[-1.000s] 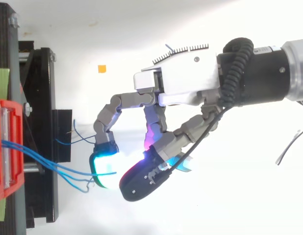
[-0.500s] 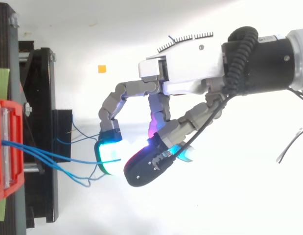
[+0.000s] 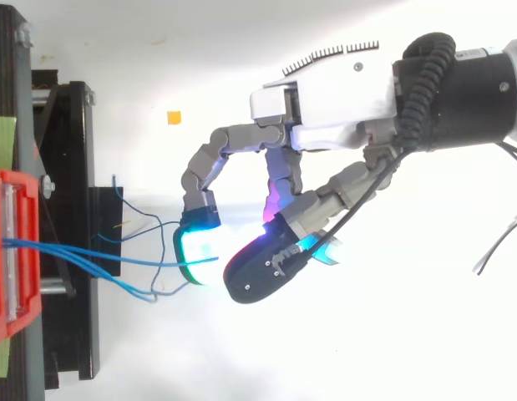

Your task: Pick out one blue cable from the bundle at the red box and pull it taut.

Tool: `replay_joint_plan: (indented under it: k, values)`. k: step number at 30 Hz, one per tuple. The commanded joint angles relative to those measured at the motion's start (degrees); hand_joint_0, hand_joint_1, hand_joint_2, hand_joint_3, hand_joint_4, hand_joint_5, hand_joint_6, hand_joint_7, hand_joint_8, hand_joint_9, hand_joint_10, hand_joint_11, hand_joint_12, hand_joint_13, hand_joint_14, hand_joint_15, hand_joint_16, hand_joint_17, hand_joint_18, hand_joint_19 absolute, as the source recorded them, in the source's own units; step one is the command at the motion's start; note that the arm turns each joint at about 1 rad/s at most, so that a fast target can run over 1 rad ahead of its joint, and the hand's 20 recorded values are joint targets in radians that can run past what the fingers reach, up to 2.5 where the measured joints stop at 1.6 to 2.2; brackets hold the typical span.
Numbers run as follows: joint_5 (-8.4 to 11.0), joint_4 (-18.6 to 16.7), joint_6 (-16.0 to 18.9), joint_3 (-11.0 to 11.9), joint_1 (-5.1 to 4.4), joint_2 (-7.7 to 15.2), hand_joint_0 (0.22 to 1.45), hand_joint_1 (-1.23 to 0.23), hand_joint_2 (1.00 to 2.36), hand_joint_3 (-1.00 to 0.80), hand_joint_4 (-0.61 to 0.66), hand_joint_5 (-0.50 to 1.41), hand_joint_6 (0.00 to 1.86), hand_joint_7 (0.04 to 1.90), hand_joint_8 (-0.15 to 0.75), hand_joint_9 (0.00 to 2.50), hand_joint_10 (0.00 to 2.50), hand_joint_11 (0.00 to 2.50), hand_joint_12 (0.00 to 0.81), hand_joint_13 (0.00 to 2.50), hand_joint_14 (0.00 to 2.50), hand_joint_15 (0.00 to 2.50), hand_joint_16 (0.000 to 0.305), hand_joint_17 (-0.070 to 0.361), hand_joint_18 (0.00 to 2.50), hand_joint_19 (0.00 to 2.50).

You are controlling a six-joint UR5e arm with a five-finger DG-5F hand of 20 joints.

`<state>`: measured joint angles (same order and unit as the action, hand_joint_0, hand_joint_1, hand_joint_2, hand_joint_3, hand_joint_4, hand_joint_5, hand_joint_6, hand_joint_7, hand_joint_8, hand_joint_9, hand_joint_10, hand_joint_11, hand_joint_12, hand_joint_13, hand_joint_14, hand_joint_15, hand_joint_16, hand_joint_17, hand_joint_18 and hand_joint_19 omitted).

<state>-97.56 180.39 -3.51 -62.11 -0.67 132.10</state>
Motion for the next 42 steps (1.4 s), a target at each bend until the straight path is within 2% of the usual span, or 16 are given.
replay_joint_plan:
  k: [1, 9, 11, 14, 19, 22, 26, 31, 34, 37, 42]
  values:
    - [0.26, -0.04, -0.01, -0.02, 0.06, 0.00, 0.55, -0.88, 1.19, -0.08, -0.21, 0.00, 0.89, 0.96, 0.295, 1.70, 0.03, 0.81, 0.398, 1.26, 0.02, 0.60, 0.065, 0.146, 1.06, 0.58]
    - [0.44, -0.83, 0.08, -2.49, 0.06, 0.00, 0.55, -0.88, 1.21, -0.09, -0.21, 0.00, 0.89, 0.96, 0.291, 1.70, 0.03, 0.83, 0.400, 1.25, 0.02, 0.59, 0.066, 0.148, 1.08, 0.57]
    - [0.61, -2.15, 0.26, -4.07, 0.06, 0.00, 0.55, -0.88, 1.21, -0.09, -0.20, 0.00, 0.89, 0.96, 0.292, 1.71, 0.03, 0.81, 0.400, 1.25, 0.02, 0.60, 0.066, 0.148, 1.08, 0.57]
    - [0.44, -6.19, 0.34, -6.09, 0.06, -0.09, 0.54, -0.88, 1.21, -0.09, -0.20, 0.00, 0.89, 0.97, 0.298, 1.70, 0.03, 0.83, 0.403, 1.26, 0.02, 0.60, 0.065, 0.147, 1.08, 0.58]
    - [0.44, -6.45, 0.34, -6.27, 0.15, -0.44, 0.55, -0.88, 1.21, -0.09, -0.20, 0.00, 0.89, 0.96, 0.293, 1.71, 0.03, 0.83, 0.402, 1.26, 0.02, 0.60, 0.065, 0.147, 1.08, 0.57]
    - [0.79, -6.36, 0.26, -6.18, 0.15, -2.28, 0.54, -0.88, 1.22, -0.09, -0.20, 0.00, 0.89, 0.97, 0.292, 1.71, 0.03, 0.83, 0.401, 1.26, 0.02, 0.60, 0.065, 0.147, 1.08, 0.57]
    - [1.14, -5.40, 0.34, -6.27, 0.15, -3.25, 0.54, -0.88, 1.22, -0.09, -0.20, 0.00, 0.89, 0.96, 0.291, 1.71, 0.03, 0.83, 0.400, 1.26, 0.02, 0.60, 0.065, 0.147, 1.08, 0.57]
    - [2.20, -4.96, 0.17, -6.27, 0.15, -3.16, 0.54, -0.88, 1.22, -0.09, -0.20, 0.00, 0.89, 0.97, 0.294, 1.71, 0.03, 0.81, 0.401, 1.26, 0.02, 0.59, 0.065, 0.147, 1.08, 0.57]
    - [2.72, -5.13, 0.08, -6.27, -0.21, -3.16, 0.54, -0.88, 1.22, -0.09, -0.20, 0.00, 0.89, 0.96, 0.296, 1.71, 0.03, 0.82, 0.400, 1.26, 0.02, 0.59, 0.065, 0.147, 1.08, 0.57]
    - [2.64, -5.66, 0.08, -6.27, -0.21, -3.16, 0.54, -0.88, 1.22, -0.09, -0.20, 0.00, 0.89, 0.96, 0.294, 1.71, 0.03, 0.82, 0.397, 1.26, 0.02, 0.60, 0.065, 0.147, 1.08, 0.57]
    - [2.46, -9.27, 0.08, -6.27, -0.12, -3.16, 0.54, -0.88, 1.22, -0.09, -0.20, 0.00, 0.89, 0.96, 0.301, 1.71, 0.03, 0.82, 0.404, 1.26, 0.02, 0.59, 0.065, 0.147, 1.08, 0.56]
